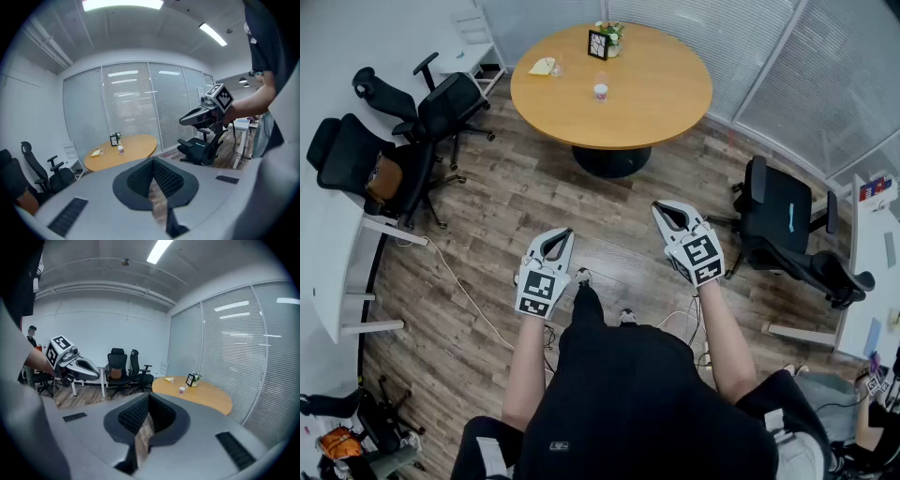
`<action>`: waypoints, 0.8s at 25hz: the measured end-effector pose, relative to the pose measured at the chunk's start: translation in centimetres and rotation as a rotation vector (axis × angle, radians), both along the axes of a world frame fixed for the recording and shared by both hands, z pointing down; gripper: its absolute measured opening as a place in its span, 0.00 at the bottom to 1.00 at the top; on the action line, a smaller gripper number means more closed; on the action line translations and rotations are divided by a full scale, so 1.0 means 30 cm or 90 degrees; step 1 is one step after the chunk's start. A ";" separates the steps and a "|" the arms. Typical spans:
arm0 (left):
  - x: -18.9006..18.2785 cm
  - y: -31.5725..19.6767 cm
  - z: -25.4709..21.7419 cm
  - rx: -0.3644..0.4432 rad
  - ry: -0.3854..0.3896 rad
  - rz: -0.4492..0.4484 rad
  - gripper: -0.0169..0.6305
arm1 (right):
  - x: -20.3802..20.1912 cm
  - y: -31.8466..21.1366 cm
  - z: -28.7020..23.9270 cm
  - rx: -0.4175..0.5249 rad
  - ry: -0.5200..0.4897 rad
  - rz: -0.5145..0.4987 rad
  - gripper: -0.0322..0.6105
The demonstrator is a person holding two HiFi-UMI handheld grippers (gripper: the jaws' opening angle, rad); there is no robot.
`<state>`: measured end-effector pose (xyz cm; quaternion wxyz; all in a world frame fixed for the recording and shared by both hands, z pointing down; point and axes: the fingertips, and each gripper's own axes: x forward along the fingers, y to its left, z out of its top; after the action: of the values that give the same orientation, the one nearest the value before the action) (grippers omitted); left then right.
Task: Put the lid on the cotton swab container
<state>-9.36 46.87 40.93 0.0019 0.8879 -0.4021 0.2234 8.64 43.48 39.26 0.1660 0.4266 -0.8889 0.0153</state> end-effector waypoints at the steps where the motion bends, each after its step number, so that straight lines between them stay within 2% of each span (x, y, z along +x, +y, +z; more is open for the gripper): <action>1: 0.005 0.001 0.007 -0.002 0.001 0.002 0.04 | 0.002 0.001 0.009 -0.004 0.001 0.000 0.06; 17: -0.022 -0.121 0.040 -0.017 0.008 0.024 0.04 | -0.019 -0.107 0.056 -0.030 0.000 0.034 0.06; 20: -0.032 -0.151 0.059 -0.026 0.011 0.031 0.04 | -0.027 -0.125 0.083 -0.038 0.019 0.038 0.06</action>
<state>-10.32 42.35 42.71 0.0180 0.8989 -0.3760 0.2241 7.82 39.72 41.75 0.1917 0.4483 -0.8722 0.0406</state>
